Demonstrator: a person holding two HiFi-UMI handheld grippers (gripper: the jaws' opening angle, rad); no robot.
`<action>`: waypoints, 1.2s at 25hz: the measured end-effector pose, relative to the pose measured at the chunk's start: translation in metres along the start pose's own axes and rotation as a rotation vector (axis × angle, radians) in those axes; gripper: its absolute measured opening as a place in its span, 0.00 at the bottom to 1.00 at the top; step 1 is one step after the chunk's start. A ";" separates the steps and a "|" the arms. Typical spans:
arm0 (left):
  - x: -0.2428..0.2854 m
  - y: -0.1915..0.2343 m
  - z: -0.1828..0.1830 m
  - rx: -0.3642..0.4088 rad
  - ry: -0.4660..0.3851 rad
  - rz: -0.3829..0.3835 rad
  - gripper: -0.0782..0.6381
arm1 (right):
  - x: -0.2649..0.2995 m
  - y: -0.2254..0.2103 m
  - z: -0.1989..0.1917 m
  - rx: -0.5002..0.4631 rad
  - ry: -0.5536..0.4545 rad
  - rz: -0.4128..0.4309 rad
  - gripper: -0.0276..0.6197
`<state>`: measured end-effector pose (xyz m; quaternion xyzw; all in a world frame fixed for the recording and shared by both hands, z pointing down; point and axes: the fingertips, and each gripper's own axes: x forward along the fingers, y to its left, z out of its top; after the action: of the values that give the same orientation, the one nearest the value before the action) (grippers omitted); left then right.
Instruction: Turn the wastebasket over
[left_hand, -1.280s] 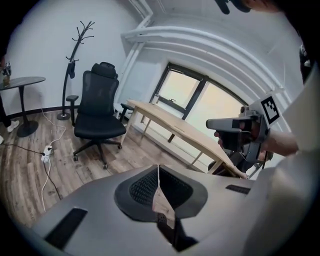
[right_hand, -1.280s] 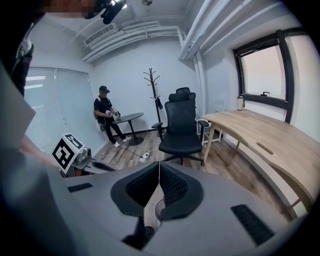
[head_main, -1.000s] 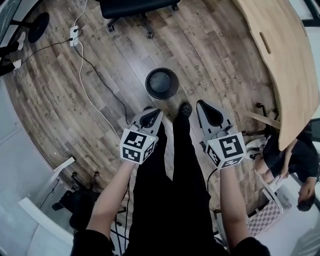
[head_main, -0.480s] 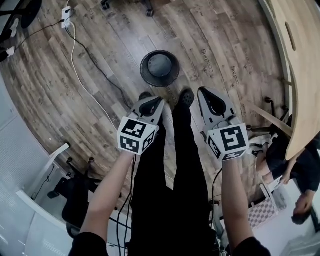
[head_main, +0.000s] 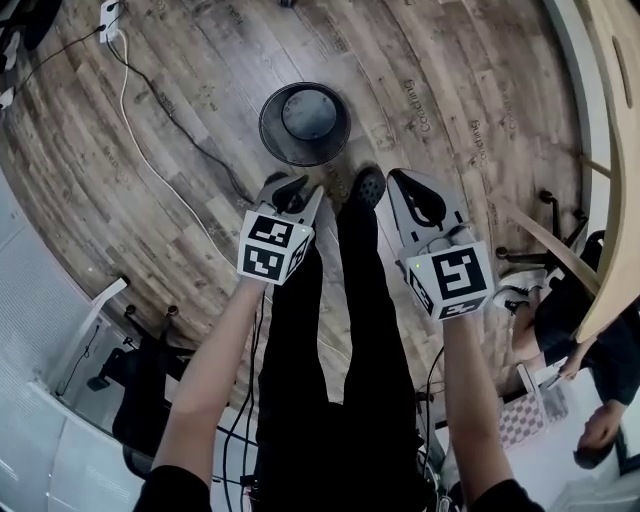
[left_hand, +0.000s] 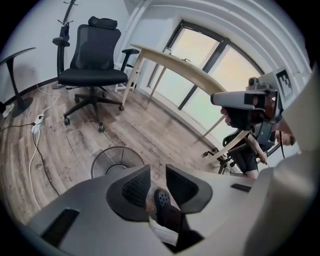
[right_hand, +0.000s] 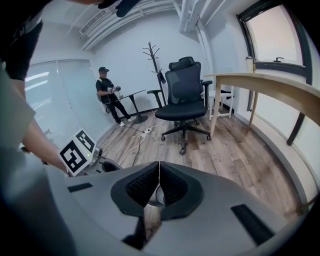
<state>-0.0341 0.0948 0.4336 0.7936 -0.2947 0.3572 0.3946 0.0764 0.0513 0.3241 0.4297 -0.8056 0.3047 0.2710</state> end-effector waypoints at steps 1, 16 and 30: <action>0.008 0.003 -0.005 0.008 0.014 0.005 0.26 | 0.003 -0.003 -0.006 0.003 0.006 0.003 0.09; 0.124 0.044 -0.081 0.338 0.228 0.059 0.34 | 0.069 -0.025 -0.059 -0.024 0.047 0.096 0.09; 0.188 0.060 -0.126 0.546 0.346 0.090 0.34 | 0.089 -0.043 -0.091 -0.053 0.089 0.103 0.09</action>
<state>-0.0141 0.1341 0.6634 0.7837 -0.1514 0.5698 0.1952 0.0862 0.0510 0.4582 0.3662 -0.8217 0.3155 0.3019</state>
